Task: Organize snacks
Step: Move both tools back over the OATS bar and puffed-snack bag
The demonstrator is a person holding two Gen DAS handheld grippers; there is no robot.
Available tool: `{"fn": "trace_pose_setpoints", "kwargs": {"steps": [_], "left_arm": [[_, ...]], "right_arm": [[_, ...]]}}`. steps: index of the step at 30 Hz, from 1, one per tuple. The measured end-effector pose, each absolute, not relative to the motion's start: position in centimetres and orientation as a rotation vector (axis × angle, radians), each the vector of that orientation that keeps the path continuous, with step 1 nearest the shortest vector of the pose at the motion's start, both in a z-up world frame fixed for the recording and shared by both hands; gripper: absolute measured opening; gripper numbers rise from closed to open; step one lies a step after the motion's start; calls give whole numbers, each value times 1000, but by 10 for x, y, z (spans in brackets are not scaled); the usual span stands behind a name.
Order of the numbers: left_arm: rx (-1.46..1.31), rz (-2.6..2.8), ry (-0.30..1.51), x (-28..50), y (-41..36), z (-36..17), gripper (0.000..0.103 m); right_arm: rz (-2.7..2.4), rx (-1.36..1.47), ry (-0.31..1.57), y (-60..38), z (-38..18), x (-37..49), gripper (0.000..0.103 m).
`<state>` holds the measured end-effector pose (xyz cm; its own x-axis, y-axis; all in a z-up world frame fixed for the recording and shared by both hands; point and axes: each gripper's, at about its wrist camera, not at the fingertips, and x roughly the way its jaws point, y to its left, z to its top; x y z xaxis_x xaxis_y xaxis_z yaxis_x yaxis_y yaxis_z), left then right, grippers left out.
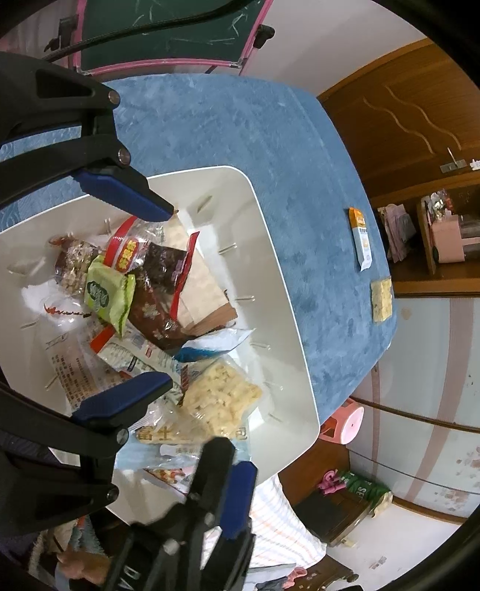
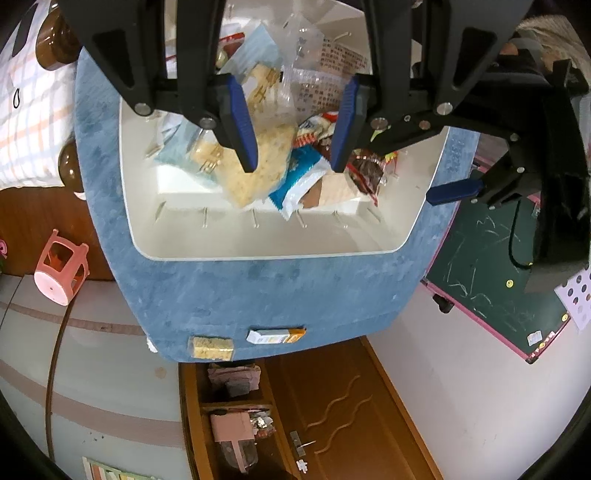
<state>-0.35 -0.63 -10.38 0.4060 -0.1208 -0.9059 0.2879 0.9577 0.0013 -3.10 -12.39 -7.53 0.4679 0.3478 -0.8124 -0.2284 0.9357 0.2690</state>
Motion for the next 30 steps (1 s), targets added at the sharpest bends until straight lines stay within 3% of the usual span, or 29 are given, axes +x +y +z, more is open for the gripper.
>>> {"fn": "trace_pose_setpoints", "kwargs": {"steps": [7,16,30], "left_arm": [[147,-228,1096,20,2,-86,82],[184,-175,966,78,15,-19,83],[291,-81,917,245,12,42,83]], "right_arm": [[320,130,972,-138,-51,-6,41],[285,131,932,-164,-4,47,41],[191,137,892,-195,79,207,42]]}}
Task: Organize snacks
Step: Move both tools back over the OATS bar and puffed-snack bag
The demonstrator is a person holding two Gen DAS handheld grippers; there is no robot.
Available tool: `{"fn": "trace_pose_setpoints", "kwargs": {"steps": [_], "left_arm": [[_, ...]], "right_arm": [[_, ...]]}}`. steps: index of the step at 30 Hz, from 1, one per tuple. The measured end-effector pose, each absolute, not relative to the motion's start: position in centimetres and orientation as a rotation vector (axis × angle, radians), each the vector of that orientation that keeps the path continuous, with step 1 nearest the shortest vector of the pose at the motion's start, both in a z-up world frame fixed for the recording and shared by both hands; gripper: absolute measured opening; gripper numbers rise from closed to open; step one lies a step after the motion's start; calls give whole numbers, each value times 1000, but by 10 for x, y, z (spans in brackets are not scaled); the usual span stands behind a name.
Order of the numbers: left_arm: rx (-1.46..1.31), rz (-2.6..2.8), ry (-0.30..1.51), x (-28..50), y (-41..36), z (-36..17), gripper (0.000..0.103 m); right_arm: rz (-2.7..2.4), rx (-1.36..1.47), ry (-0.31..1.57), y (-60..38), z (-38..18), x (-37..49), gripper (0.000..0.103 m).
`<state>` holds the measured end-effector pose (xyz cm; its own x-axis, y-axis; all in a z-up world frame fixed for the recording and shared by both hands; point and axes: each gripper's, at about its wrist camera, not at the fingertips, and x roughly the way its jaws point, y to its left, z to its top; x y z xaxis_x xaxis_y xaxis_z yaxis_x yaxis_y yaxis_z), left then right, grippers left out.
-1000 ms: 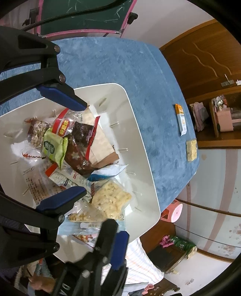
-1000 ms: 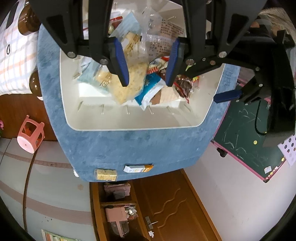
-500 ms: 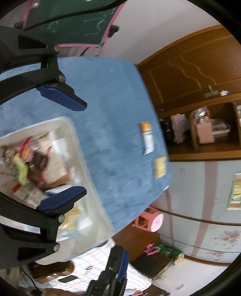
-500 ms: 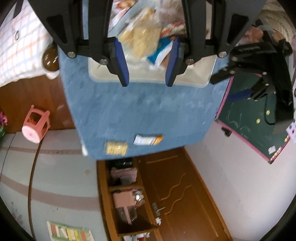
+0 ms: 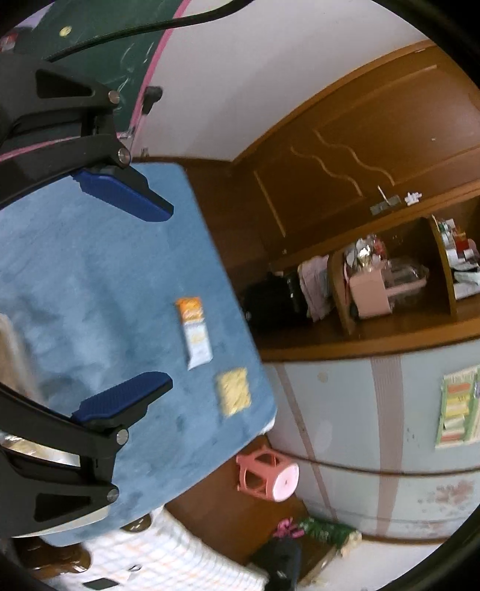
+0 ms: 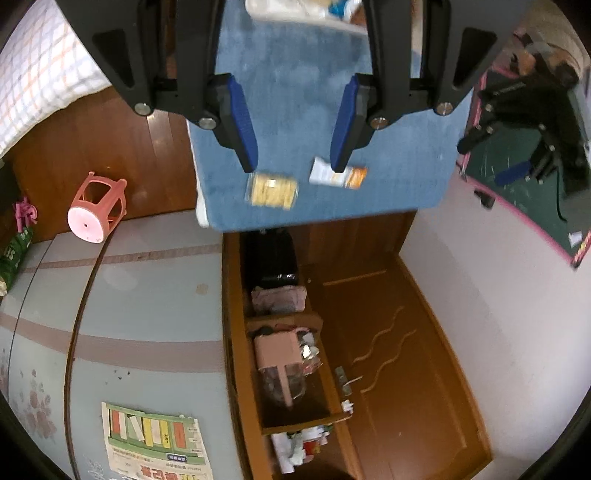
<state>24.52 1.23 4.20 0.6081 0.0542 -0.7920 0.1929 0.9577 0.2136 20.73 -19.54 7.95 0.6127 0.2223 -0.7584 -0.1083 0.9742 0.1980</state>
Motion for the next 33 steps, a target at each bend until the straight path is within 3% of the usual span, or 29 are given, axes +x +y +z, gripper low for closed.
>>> {"fn": "trace_pose_setpoints", "kwargs": {"steps": [2,5,9,16,22,33], "left_arm": [[301,-63,927,272,11,42,83],[325,-61,944,307,7,33,83],[413,-97,945,344,-7,7,83],[554,-246,1105,396,-20,-91,84],[716,-391,1162,396,-27,-155,84],[765,-408,1156,420,-32,-208,84]], "right_arm": [[167,139,883,-198,87,228,42],[136,143,878,-200,90,263,59],[81,151,893,-201,70,310,74],[41,222,1094,-203,-30,380,74],[43,345,1258,-209,-124,399,74],[51,411,1345,-205,-189,414,74]]}}
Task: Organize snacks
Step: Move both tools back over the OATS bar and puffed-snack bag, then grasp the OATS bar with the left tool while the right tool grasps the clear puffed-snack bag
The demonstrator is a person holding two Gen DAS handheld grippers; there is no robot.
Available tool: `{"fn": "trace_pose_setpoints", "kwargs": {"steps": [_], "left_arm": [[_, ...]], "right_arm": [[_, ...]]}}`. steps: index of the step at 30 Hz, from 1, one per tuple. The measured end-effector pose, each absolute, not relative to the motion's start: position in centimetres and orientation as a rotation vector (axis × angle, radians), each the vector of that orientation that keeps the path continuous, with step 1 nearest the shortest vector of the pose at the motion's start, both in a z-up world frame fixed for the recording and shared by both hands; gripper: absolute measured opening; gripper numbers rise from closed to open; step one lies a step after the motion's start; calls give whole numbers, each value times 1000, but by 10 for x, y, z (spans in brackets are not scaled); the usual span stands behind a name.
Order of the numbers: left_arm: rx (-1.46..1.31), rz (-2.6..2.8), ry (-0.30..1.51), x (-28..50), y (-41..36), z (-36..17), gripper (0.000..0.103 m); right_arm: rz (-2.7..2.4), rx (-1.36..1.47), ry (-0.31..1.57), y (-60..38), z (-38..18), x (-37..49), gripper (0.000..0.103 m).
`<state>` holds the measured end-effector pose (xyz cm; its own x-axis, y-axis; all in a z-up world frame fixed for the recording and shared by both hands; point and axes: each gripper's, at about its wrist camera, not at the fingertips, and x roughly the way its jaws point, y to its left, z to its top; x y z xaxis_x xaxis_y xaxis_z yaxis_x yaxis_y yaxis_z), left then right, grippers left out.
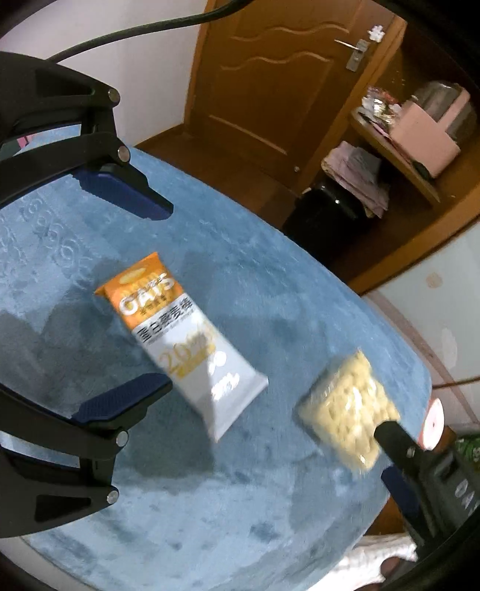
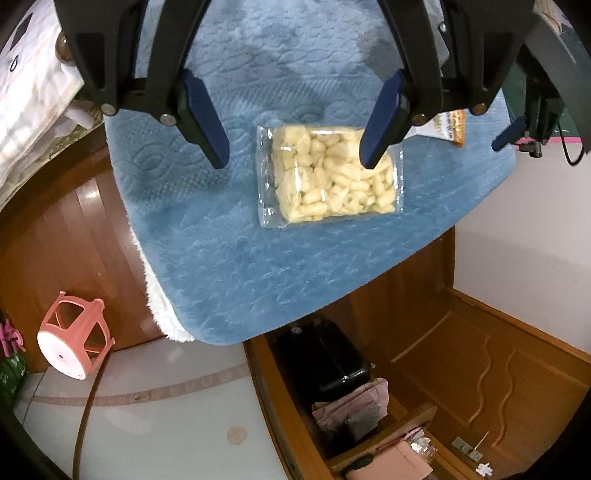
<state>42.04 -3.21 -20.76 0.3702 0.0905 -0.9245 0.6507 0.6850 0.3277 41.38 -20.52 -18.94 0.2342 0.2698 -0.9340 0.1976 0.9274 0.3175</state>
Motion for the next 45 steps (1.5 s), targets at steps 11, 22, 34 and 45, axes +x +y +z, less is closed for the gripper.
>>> {"fn": "trace_pose_setpoints", "kwargs": {"steps": [11,22,34,45], "left_arm": [[678,-404,1120,448,-34,-224,84],[477,-365,1170,465,-23,-238,89],[343,-360,1227,456,-28,-236,41],[272,-265,1253,453,-15,-231,38]], "right_arm": [[120,459,1332,-203,-210,419,74],[171,415,1333,-192,-208,422,74],[187,383,1332,-184,-208,419,75],[170,285,1241,-168,-193,406,58]]}}
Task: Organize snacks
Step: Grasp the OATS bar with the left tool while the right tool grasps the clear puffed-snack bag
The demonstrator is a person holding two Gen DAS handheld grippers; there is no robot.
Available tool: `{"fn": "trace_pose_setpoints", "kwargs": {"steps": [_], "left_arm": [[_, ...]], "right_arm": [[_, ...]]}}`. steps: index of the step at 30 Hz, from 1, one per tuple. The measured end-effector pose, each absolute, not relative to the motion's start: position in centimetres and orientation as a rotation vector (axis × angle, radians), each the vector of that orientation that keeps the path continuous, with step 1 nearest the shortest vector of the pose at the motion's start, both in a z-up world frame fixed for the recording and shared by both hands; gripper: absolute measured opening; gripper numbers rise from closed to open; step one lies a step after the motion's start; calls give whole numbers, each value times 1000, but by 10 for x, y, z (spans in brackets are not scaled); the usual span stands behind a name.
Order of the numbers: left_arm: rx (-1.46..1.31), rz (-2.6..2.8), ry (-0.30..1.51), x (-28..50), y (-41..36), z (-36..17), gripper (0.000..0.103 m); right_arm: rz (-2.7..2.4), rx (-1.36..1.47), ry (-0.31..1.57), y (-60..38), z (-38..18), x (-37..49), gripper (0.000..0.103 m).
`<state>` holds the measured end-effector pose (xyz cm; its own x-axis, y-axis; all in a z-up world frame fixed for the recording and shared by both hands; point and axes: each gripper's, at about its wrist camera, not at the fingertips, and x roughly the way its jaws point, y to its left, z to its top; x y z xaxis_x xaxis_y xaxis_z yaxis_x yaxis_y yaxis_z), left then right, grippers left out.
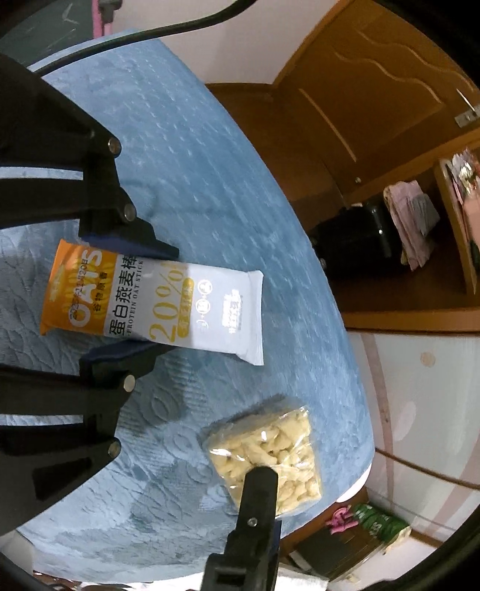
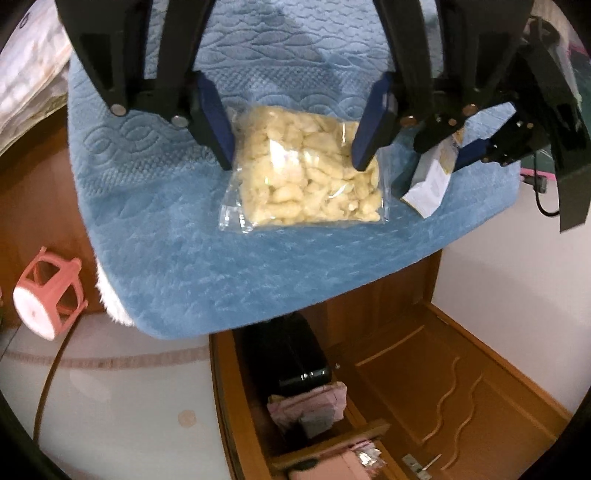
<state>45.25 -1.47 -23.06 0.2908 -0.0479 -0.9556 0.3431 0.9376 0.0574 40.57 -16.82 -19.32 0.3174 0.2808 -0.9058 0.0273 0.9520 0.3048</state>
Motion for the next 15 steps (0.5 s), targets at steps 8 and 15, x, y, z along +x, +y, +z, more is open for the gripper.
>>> {"fn": "trace_pose_setpoints", "kwargs": {"steps": [8,15], "left_arm": [[262,-256,1234,425,1,-202,38],[248,-260,1215,395,8,-172,38]], "right_arm": [[170,227,1216,-169,-166,384,35],[184,239,1218,-170,-154,360,35]]}}
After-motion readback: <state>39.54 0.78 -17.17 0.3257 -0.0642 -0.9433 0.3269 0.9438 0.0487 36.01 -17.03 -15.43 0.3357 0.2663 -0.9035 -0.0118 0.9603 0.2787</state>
